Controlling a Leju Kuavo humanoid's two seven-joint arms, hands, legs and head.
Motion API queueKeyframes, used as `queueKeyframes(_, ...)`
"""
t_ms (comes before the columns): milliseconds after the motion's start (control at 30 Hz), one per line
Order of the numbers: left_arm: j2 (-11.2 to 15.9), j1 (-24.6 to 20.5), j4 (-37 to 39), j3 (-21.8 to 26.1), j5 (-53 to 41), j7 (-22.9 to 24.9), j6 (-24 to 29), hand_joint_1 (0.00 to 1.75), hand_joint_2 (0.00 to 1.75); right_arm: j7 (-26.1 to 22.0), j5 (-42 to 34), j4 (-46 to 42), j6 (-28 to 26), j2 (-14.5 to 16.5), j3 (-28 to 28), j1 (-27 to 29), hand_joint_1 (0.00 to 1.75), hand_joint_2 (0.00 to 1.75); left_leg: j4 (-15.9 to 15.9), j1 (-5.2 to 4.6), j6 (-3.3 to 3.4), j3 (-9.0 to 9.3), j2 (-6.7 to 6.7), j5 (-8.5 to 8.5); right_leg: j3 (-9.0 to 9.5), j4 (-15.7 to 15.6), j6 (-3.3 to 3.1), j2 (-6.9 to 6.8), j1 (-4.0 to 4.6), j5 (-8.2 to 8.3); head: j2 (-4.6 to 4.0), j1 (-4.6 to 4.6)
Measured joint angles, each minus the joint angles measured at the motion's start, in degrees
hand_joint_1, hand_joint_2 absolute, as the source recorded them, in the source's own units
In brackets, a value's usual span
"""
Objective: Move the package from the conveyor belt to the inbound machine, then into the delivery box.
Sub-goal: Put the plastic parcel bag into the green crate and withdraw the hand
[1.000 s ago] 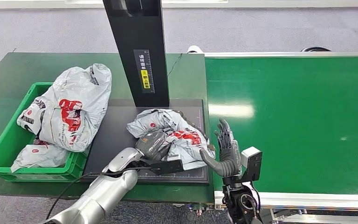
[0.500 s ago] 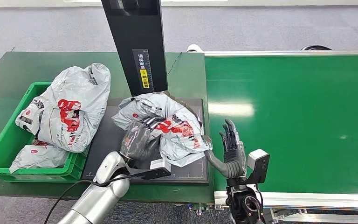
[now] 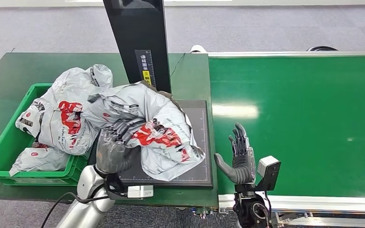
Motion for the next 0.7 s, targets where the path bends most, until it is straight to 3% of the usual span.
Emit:
queueKeyframes(133,-1.62,1.98,-3.56,10.08,1.09,-3.81,0.0,1.75,1.75,-0.39,-0.14,-0.88,-0.62,-0.19,-0.04,1.06,0.0,1.75,0.0,0.01,0.0,0.0,0.02,0.0,-0.01,0.0,0.0,0.03,0.01,0.0,0.0,0.0)
queueKeyframes(300,-1.88,3.34,-4.4,19.76,5.1,-0.09,0.0,1.75,1.75,-0.36,-0.07,-2.8,-0.88,-0.23,-0.27,2.4,0.0,1.75,-0.01,0.05,-0.01,0.01,0.06,0.0,-0.03,0.0,-0.01,0.11,0.04,0.0,0.0,-0.01)
queueKeyframes(467,-1.38,4.34,-4.56,24.31,5.54,1.57,0.0,1.75,1.75,-0.05,0.05,-3.72,-0.88,-0.23,-0.64,2.88,0.0,1.75,0.0,0.04,-0.01,0.0,0.06,0.0,-0.03,0.0,-0.01,0.11,0.04,0.0,0.0,0.0)
queueKeyframes(700,-1.19,4.63,-4.57,26.01,5.46,1.86,0.0,1.75,1.75,0.06,0.09,-3.95,-0.88,-0.23,-0.8,2.98,0.0,1.75,0.0,0.04,-0.01,-0.01,0.05,0.0,-0.03,0.0,-0.01,0.1,0.03,0.0,0.0,0.0)
